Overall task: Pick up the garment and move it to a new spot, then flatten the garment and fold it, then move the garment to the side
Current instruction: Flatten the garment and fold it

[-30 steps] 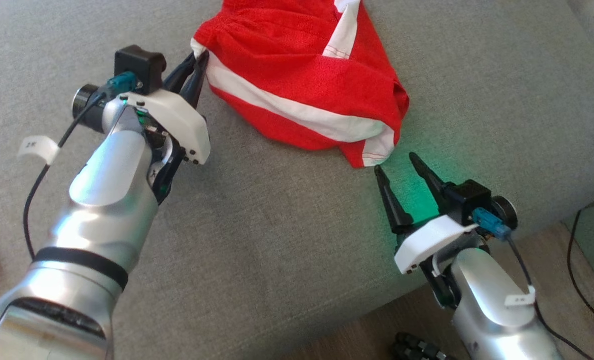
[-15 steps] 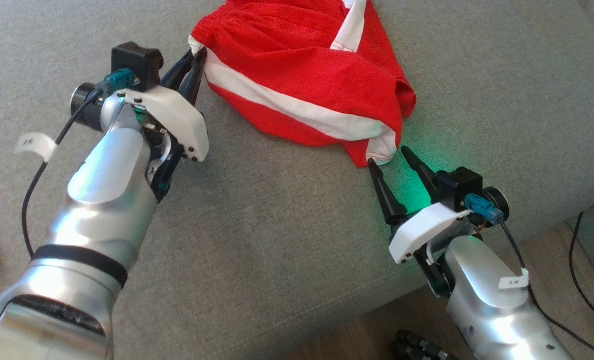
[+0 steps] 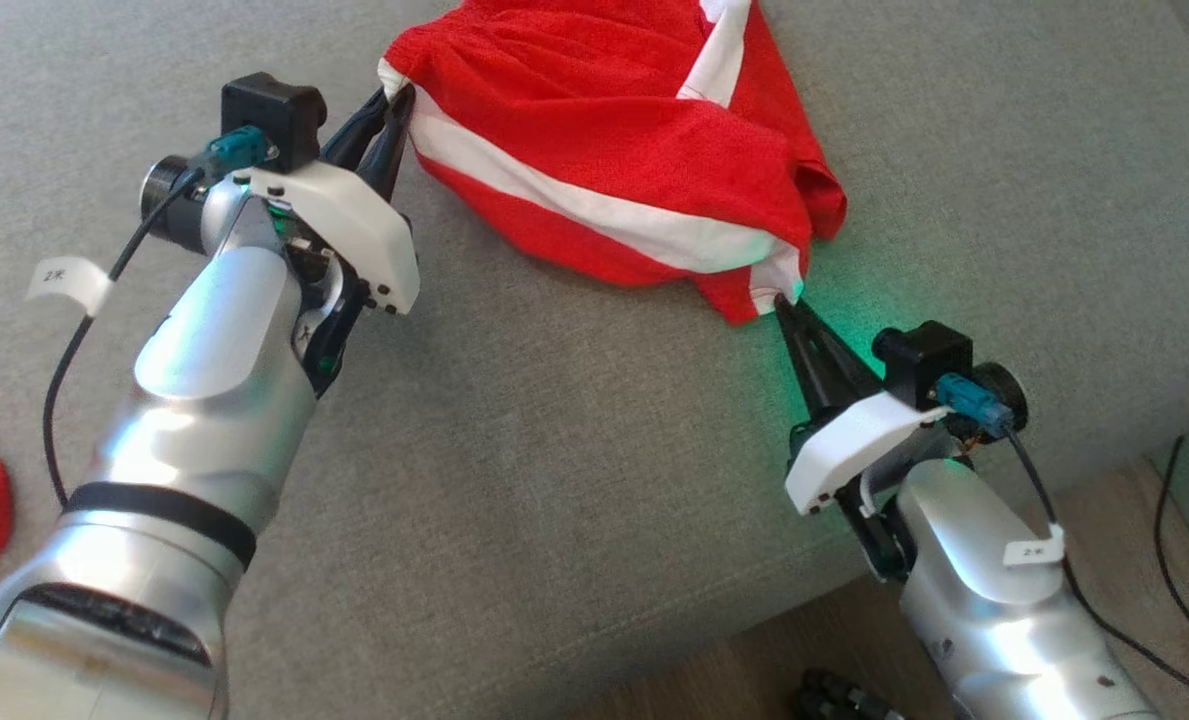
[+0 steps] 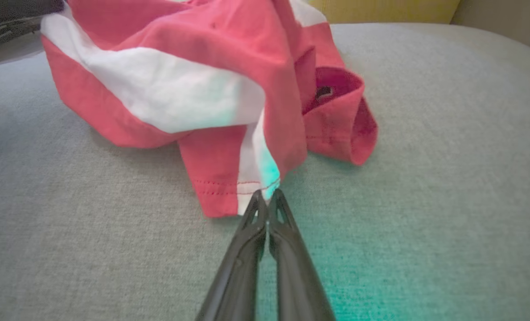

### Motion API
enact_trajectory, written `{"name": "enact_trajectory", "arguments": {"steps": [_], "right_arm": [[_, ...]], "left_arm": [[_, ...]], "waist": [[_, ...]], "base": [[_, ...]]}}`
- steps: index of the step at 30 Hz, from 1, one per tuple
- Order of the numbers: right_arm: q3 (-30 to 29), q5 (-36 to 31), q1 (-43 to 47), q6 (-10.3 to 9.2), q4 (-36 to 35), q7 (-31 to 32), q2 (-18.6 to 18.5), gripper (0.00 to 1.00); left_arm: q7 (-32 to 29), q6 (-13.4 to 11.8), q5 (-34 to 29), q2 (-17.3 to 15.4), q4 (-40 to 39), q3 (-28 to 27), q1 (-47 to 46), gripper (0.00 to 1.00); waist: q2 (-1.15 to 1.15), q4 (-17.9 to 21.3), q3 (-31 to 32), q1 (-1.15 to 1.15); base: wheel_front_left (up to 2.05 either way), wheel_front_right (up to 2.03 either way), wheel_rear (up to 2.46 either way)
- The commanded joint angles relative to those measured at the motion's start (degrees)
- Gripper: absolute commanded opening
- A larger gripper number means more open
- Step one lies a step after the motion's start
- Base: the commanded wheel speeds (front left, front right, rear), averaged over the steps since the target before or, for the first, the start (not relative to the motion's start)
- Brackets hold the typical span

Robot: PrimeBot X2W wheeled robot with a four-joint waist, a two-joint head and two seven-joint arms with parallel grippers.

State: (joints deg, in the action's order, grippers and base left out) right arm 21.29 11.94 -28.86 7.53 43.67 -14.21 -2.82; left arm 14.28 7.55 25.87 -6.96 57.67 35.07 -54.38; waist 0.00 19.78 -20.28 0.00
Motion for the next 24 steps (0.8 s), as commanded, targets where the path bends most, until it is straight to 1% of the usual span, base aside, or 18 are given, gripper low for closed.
{"name": "enact_trajectory", "arguments": {"steps": [1,5,7,11,14,16,18,21,24], "right_arm": [[0.09,-1.14,-0.81,-0.04,-1.48,-0.78,-0.46,0.00],[-2.69,-4.65,-1.08,-0.04,-5.21,-0.78,-2.55,0.00],[-4.69,-6.98,-0.69,-0.04,-8.05,-0.78,-4.30,0.00],[-10.09,-11.85,-0.65,-0.04,-15.94,-0.78,-7.56,0.00],[-12.69,-15.88,-0.96,-0.04,-22.08,-0.78,-10.21,0.00],[-14.08,-17.26,-1.19,-0.04,-24.96,-0.78,-11.69,0.00],[-14.31,-18.27,-1.60,-0.04,-26.82,-0.36,-13.42,0.00],[-13.13,-19.22,-2.62,-0.04,-29.81,1.40,-16.38,0.00],[-11.58,-18.28,-2.49,-0.04,-32.37,4.34,-18.53,0.00]], "left_arm": [[0.71,-0.11,0.46,-1.39,-1.75,-1.32,-2.46,0.00],[0.71,-0.37,0.78,-1.82,-3.49,-2.31,-1.67,0.00],[0.71,-0.47,-0.09,-2.01,-4.06,-1.58,-0.89,0.00],[0.71,-0.42,3.14,-1.17,-5.93,-4.11,-0.29,0.00],[0.71,-0.41,4.02,-1.34,-7.52,-4.66,0.15,0.00],[0.65,-0.41,4.66,-1.49,-8.44,-4.94,1.02,0.00],[0.39,-0.39,5.45,-1.52,-9.50,-5.12,2.25,0.00],[-0.83,-0.35,6.90,-1.53,-12.27,-5.41,3.70,0.00],[-2.69,-0.33,7.68,-1.83,-16.06,-4.95,5.58,0.00]], "waist": [[0.00,-0.42,0.47,0.00],[0.00,-1.49,1.23,0.00],[0.00,-2.53,2.41,0.00],[0.00,-4.82,4.89,0.00],[0.00,-6.64,7.69,0.00],[0.00,-7.79,10.31,0.00],[0.00,-8.87,13.33,0.00],[0.00,-10.40,16.75,0.00],[0.00,-11.89,19.66,0.00]], "base": [[0.00,0.00,0.00],[0.00,0.00,0.00],[0.00,0.00,0.00],[0.00,0.00,0.00],[0.00,0.00,0.00],[0.00,0.00,0.00],[0.00,0.00,0.00],[0.00,0.00,0.00],[0.00,0.00,0.00]]}}
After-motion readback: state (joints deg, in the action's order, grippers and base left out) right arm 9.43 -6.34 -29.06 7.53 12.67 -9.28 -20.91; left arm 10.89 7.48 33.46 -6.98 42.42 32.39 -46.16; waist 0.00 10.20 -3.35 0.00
